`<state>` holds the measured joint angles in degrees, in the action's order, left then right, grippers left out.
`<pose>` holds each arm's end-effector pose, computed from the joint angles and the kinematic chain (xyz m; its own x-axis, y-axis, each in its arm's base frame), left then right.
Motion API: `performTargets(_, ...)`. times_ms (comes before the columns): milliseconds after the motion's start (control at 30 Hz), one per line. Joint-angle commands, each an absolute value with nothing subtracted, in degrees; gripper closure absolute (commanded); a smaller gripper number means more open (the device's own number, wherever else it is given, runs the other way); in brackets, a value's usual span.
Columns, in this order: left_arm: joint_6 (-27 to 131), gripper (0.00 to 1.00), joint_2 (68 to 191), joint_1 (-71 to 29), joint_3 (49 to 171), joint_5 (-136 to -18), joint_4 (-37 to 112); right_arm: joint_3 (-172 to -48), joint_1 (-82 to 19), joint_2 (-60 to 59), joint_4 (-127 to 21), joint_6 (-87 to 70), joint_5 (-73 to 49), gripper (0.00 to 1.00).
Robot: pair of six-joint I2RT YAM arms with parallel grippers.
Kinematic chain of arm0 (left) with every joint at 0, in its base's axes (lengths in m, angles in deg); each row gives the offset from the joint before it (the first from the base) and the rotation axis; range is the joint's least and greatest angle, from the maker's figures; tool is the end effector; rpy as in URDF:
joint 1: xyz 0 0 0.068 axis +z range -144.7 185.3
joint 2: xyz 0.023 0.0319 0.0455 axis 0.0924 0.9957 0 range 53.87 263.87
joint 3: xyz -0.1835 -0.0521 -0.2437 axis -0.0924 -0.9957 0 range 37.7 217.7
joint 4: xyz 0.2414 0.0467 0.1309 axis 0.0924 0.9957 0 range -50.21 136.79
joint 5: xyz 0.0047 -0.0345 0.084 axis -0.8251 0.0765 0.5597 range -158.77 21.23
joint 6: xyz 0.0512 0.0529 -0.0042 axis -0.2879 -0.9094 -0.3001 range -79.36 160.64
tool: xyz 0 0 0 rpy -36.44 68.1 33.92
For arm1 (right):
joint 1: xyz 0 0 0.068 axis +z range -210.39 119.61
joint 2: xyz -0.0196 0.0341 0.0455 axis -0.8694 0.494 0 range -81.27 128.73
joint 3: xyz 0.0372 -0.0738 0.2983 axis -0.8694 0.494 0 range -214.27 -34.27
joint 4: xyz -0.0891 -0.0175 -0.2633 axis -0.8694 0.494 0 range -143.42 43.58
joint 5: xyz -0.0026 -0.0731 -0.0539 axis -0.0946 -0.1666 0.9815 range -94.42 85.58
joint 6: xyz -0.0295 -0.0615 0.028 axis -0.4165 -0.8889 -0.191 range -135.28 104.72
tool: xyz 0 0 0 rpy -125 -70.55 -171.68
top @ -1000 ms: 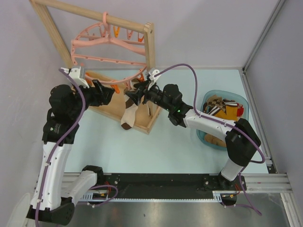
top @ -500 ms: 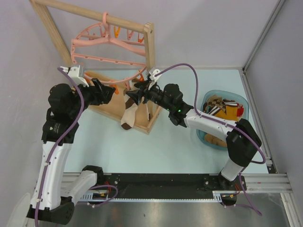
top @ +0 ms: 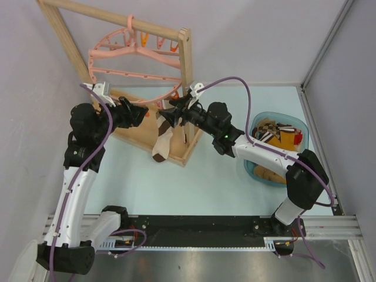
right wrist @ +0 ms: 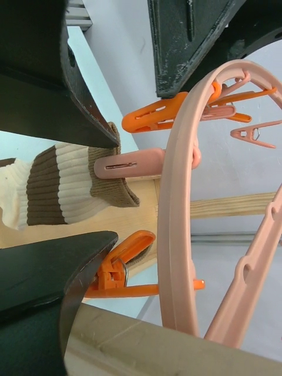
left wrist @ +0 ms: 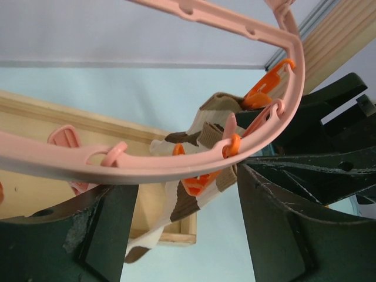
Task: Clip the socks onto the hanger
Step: Open the clamp at the hanger.
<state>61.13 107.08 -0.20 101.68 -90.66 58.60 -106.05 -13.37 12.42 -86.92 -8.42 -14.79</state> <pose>0.2132 -0.0437 0.4448 -0.2902 -0.2982 -0.9093 0.3789 0.8368 -0.3954 0.2902 0.3279 0.3992 0.0358 0.2106 -0.9769 -0.8503 0.5200 0.0809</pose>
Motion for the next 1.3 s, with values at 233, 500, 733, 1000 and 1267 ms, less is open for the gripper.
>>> performTargets(233, 63.58, 0.27, 107.74, 2.57, 95.53, -98.56, 41.82, -105.28, -14.07, 10.14, -89.02, -8.51, -15.31, 0.36)
performTargets(500, 62.00, 0.32, 108.10, 2.49, 96.14, -99.79, 40.93, -105.02, -14.16, 9.88, -88.84, -8.25, -15.93, 0.36)
performTargets(733, 62.70, 0.35, 108.36, 2.57, 95.79, -98.92, 40.23, -104.84, -14.08, 9.44, -88.58, -8.33, -16.11, 0.36)
performTargets(1000, 64.45, 0.41, 108.71, 2.49, 95.79, -98.30, 40.05, -104.58, -13.99, 9.26, -88.32, -8.25, -16.11, 0.36)
performTargets(1267, 68.06, 0.42, 107.57, 2.23, 95.62, -97.86, 40.14, -103.88, -13.64, 8.82, -88.40, -8.25, -15.49, 0.36)
